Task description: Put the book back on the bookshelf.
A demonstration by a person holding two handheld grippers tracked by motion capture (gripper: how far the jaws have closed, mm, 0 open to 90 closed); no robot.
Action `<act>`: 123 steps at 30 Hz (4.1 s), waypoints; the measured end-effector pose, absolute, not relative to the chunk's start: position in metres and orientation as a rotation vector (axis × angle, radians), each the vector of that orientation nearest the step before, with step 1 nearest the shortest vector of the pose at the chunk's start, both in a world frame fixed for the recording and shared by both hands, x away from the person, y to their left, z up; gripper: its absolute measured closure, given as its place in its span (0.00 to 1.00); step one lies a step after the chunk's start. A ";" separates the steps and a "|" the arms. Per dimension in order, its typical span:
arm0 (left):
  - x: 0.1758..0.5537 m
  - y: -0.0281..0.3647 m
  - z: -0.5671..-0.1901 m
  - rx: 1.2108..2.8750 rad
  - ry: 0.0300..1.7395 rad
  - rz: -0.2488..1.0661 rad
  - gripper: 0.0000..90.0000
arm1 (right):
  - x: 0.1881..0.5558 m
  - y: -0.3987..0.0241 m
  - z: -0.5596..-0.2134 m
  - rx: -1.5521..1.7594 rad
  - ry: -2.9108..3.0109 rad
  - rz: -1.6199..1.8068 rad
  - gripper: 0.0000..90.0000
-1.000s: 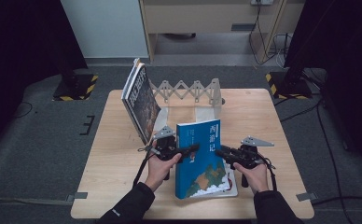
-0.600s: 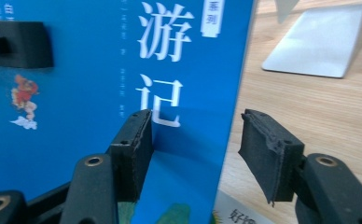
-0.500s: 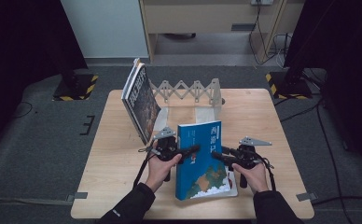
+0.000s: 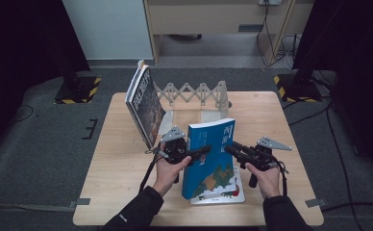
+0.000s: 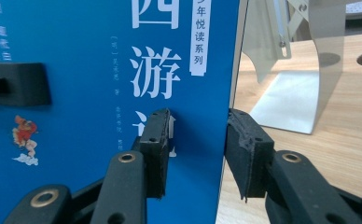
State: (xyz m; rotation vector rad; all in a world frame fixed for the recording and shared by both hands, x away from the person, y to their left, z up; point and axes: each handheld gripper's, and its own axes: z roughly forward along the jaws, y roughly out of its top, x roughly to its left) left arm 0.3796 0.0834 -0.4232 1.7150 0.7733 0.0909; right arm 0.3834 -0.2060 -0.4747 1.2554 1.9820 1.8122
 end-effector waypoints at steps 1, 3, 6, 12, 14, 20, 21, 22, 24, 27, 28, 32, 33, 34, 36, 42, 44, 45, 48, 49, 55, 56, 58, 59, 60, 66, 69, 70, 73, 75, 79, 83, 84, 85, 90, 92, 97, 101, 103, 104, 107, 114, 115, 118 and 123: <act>0.379 0.082 -0.424 1.723 0.769 0.108 0.65 | 0.383 -0.205 -0.475 1.246 1.990 1.801 0.69; 0.377 0.080 -0.426 1.723 0.763 0.129 0.64 | 0.382 -0.202 -0.475 1.213 1.996 1.801 0.72; 0.376 0.081 -0.428 1.714 0.765 0.132 0.64 | 0.380 -0.200 -0.473 1.193 2.000 1.804 0.72; 0.376 0.083 -0.428 1.705 0.785 0.141 0.66 | 0.380 -0.203 -0.475 1.194 2.003 1.816 0.71; 0.376 0.084 -0.428 1.701 0.796 0.136 0.66 | 0.380 -0.204 -0.475 1.194 2.009 1.832 0.69; 0.377 0.088 -0.425 1.702 0.817 0.098 0.67 | 0.381 -0.209 -0.477 1.224 2.005 1.828 0.60; 0.378 0.090 -0.423 1.694 0.832 0.075 0.67 | 0.381 -0.210 -0.477 1.231 1.997 1.828 0.59; 0.378 0.091 -0.423 1.690 0.840 0.065 0.67 | 0.381 -0.214 -0.477 1.251 1.977 1.828 0.58; 0.379 0.094 -0.421 1.680 0.863 0.033 0.67 | 0.381 -0.219 -0.477 1.283 1.948 1.820 0.55; 0.379 0.099 -0.418 1.684 0.882 0.012 0.67 | 0.382 -0.227 -0.479 1.332 1.939 1.745 0.50; 0.379 0.100 -0.416 1.686 0.885 0.012 0.67 | 0.382 -0.229 -0.481 1.349 1.948 1.702 0.48; 0.377 0.108 -0.405 1.695 0.877 0.019 0.67 | 0.384 -0.232 -0.485 1.365 1.995 1.566 0.44; 0.376 0.111 -0.402 1.687 0.880 0.020 0.67 | 0.385 -0.233 -0.486 1.368 2.005 1.527 0.43; 0.375 0.114 -0.399 1.682 0.882 0.025 0.67 | 0.385 -0.233 -0.487 1.377 2.012 1.502 0.42; 0.374 0.120 -0.393 1.667 0.889 0.044 0.67 | 0.385 -0.234 -0.488 1.378 2.036 1.452 0.40; 0.373 0.138 -0.382 1.657 0.927 0.135 0.67 | 0.387 -0.240 -0.491 1.393 2.039 1.335 0.33; 0.375 0.144 -0.380 1.643 0.946 0.143 0.67 | 0.388 -0.244 -0.493 1.410 2.041 1.284 0.33; 0.376 0.147 -0.380 1.637 0.956 0.146 0.67 | 0.388 -0.245 -0.494 1.418 2.043 1.266 0.33; 0.377 0.153 -0.378 1.631 0.978 0.162 0.67 | 0.388 -0.251 -0.497 1.435 2.057 1.172 0.33; 0.377 0.155 -0.377 1.633 0.984 0.174 0.67 | 0.388 -0.252 -0.497 1.438 2.058 1.153 0.33; 0.382 0.165 -0.369 1.631 1.015 0.245 0.67 | 0.389 -0.255 -0.504 1.478 2.086 1.059 0.26; 0.384 0.167 -0.368 1.625 1.022 0.252 0.67 | 0.389 -0.256 -0.505 1.483 2.093 1.048 0.25; 0.389 0.170 -0.365 1.615 1.032 0.269 0.67 | 0.390 -0.256 -0.508 1.497 2.112 1.014 0.22; 0.390 0.170 -0.363 1.613 1.036 0.282 0.67 | 0.391 -0.257 -0.511 1.490 2.125 0.981 0.22; 0.392 0.171 -0.362 1.609 1.042 0.296 0.67 | 0.392 -0.258 -0.513 1.484 2.131 0.960 0.21; 0.407 0.169 -0.354 1.594 1.060 0.372 0.67 | 0.396 -0.263 -0.519 1.509 2.153 0.899 0.18; 0.416 0.167 -0.351 1.579 1.070 0.391 0.67 | 0.397 -0.265 -0.521 1.523 2.151 0.872 0.17; 0.419 0.166 -0.349 1.576 1.071 0.398 0.67 | 0.397 -0.266 -0.523 1.536 2.138 0.875 0.17; 0.426 0.163 -0.345 1.563 1.074 0.418 0.67 | 0.397 -0.269 -0.526 1.553 2.143 0.864 0.16; 0.430 0.160 -0.343 1.546 1.080 0.430 0.67 | 0.398 -0.270 -0.528 1.559 2.139 0.854 0.16; 0.439 0.153 -0.341 1.540 1.085 0.444 0.67 | 0.397 -0.272 -0.529 1.550 2.133 0.857 0.14; 0.451 0.147 -0.339 1.548 1.097 0.454 0.67 | 0.396 -0.271 -0.531 1.526 2.132 0.854 0.12; 0.455 0.146 -0.339 1.546 1.104 0.457 0.67 | 0.395 -0.271 -0.531 1.517 2.134 0.852 0.11; 0.457 0.145 -0.338 1.543 1.108 0.460 0.67 | 0.395 -0.270 -0.532 1.508 2.134 0.853 0.11; 0.475 0.141 -0.336 1.534 1.136 0.529 0.67 | 0.395 -0.268 -0.537 1.471 2.124 0.855 0.03; 0.483 0.137 -0.334 1.537 1.144 0.566 0.67 | 0.394 -0.268 -0.539 1.460 2.105 0.872 0.01; 0.500 0.130 -0.338 1.510 1.170 0.582 0.67 | 0.394 -0.268 -0.540 1.463 2.104 0.875 0.01; 0.510 0.128 -0.346 1.502 1.190 0.564 0.67 | 0.394 -0.268 -0.540 1.463 2.104 0.874 0.01; 0.515 0.127 -0.350 1.516 1.205 0.558 0.67 | 0.394 -0.268 -0.540 1.464 2.103 0.874 0.01; 0.517 0.127 -0.351 1.520 1.206 0.562 0.67 | 0.394 -0.268 -0.540 1.463 2.104 0.874 0.01; 0.521 0.126 -0.354 1.500 1.212 0.603 0.67 | 0.394 -0.268 -0.540 1.463 2.104 0.874 0.01; 0.534 0.128 -0.350 1.426 1.244 0.619 0.67 | 0.393 -0.268 -0.540 1.458 2.106 0.870 0.01; 0.537 0.129 -0.349 1.421 1.248 0.616 0.67 | 0.393 -0.268 -0.540 1.458 2.106 0.870 0.01; 0.539 0.127 -0.348 1.430 1.240 0.639 0.67 | 0.393 -0.268 -0.540 1.460 2.106 0.871 0.01; 0.542 0.118 -0.354 1.463 1.240 0.644 0.66 | 0.393 -0.268 -0.540 1.459 2.106 0.870 0.01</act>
